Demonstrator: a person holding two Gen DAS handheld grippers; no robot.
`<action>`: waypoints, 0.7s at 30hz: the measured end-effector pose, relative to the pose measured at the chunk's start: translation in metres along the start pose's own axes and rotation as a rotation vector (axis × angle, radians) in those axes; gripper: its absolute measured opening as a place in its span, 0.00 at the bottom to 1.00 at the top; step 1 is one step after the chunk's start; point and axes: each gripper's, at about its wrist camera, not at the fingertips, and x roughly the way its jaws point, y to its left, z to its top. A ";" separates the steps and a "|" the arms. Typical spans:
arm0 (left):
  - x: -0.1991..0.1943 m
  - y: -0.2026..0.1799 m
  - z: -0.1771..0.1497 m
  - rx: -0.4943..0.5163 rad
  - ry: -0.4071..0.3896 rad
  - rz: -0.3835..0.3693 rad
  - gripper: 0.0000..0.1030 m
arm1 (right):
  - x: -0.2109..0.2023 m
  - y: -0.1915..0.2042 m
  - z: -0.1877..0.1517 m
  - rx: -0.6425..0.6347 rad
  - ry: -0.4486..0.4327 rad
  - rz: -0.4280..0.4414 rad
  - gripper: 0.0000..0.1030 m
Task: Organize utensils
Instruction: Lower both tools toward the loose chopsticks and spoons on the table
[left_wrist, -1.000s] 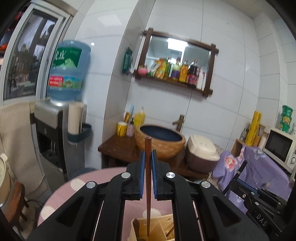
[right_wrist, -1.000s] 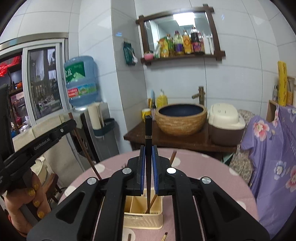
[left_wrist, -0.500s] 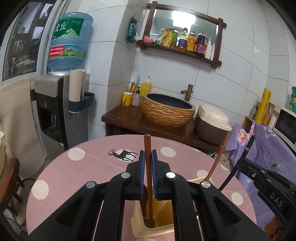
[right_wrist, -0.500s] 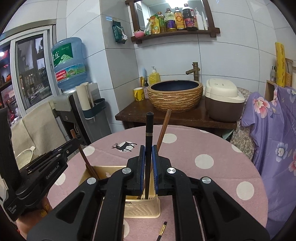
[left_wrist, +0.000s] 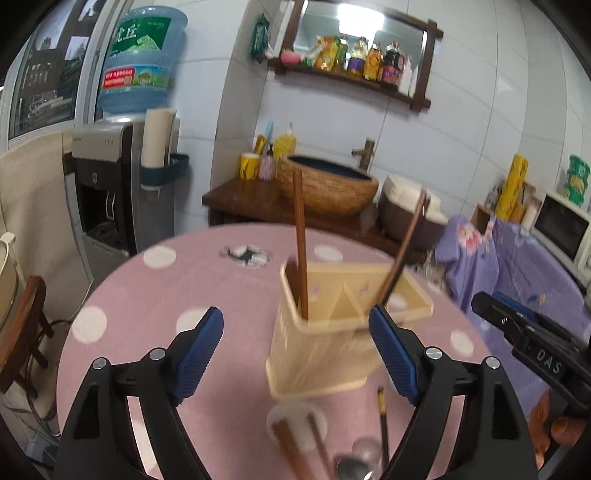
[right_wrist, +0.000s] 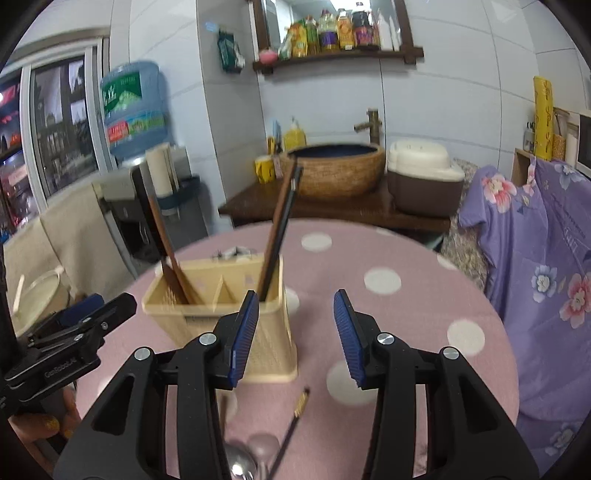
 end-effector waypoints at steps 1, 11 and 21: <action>0.001 0.001 -0.010 0.010 0.028 0.003 0.78 | 0.001 -0.001 -0.009 -0.001 0.021 0.001 0.42; 0.018 0.011 -0.106 0.000 0.280 -0.017 0.51 | 0.004 -0.014 -0.110 0.038 0.178 -0.023 0.41; 0.014 0.001 -0.136 0.049 0.326 0.011 0.43 | -0.002 -0.021 -0.146 0.071 0.217 -0.029 0.41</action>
